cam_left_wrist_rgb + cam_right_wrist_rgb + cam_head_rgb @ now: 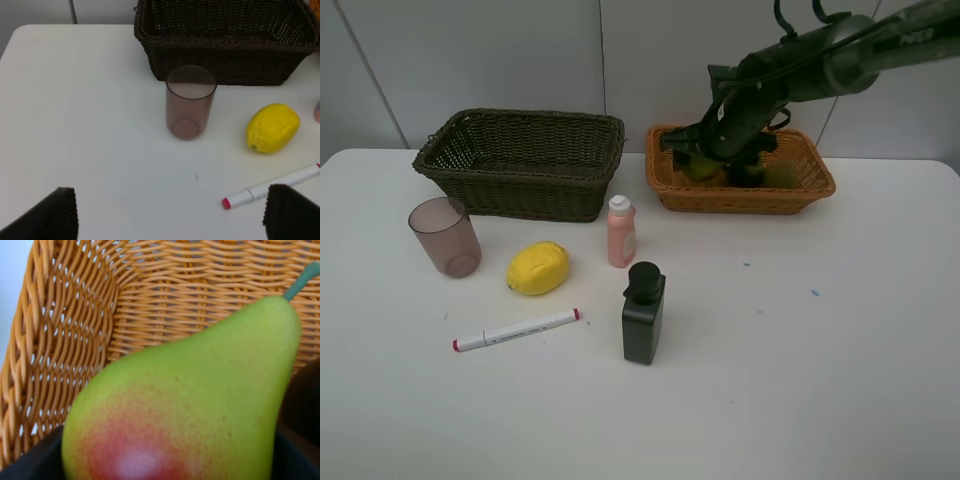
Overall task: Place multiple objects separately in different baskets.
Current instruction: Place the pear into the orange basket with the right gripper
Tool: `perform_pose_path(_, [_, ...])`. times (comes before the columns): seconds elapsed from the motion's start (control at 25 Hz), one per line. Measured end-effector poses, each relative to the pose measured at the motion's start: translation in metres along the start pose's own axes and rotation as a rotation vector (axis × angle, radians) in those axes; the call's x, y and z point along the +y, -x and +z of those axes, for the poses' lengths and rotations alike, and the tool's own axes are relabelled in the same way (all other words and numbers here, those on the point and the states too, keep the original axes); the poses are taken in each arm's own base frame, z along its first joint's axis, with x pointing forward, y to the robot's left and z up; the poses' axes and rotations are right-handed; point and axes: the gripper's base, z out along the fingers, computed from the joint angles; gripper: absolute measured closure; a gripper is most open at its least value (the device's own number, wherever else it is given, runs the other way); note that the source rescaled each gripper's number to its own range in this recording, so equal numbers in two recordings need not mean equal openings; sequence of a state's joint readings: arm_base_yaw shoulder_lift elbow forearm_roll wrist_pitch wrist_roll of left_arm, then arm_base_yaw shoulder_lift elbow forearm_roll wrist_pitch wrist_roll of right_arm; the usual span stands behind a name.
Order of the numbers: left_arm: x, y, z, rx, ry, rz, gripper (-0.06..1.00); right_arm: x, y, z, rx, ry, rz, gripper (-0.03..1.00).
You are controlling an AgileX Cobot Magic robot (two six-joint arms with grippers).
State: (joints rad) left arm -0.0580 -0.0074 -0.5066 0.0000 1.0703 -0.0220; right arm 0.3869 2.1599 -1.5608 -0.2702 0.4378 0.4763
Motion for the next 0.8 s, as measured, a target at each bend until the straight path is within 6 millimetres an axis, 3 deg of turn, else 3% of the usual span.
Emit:
perform_pose_path(0.2, [0.0,0.0,0.0,0.0,0.0,0.0,-0.02,0.0,0.0,0.0,-0.003,0.002,0.0,0.31])
perform_pose_path(0.24, [0.0,0.0,0.0,0.0,0.0,0.0,-0.02,0.0,0.0,0.0,-0.003,0.001,0.0,0.27])
perform_pose_path(0.32, [0.0,0.0,0.0,0.0,0.0,0.0,-0.02,0.0,0.001,0.0,-0.005,0.003,0.0,0.09])
perform_pose_path(0.4, [0.0,0.0,0.0,0.0,0.0,0.0,-0.02,0.0,0.001,0.0,-0.006,0.003,0.0,0.0])
perform_pose_path(0.64, [0.0,0.0,0.0,0.0,0.0,0.0,-0.02,0.0,0.001,-0.001,-0.008,0.003,0.0,-0.03])
perform_pose_path(0.8, [0.0,0.0,0.0,0.0,0.0,0.0,-0.02,-0.001,0.006,-0.012,-0.008,-0.003,0.006,-0.03])
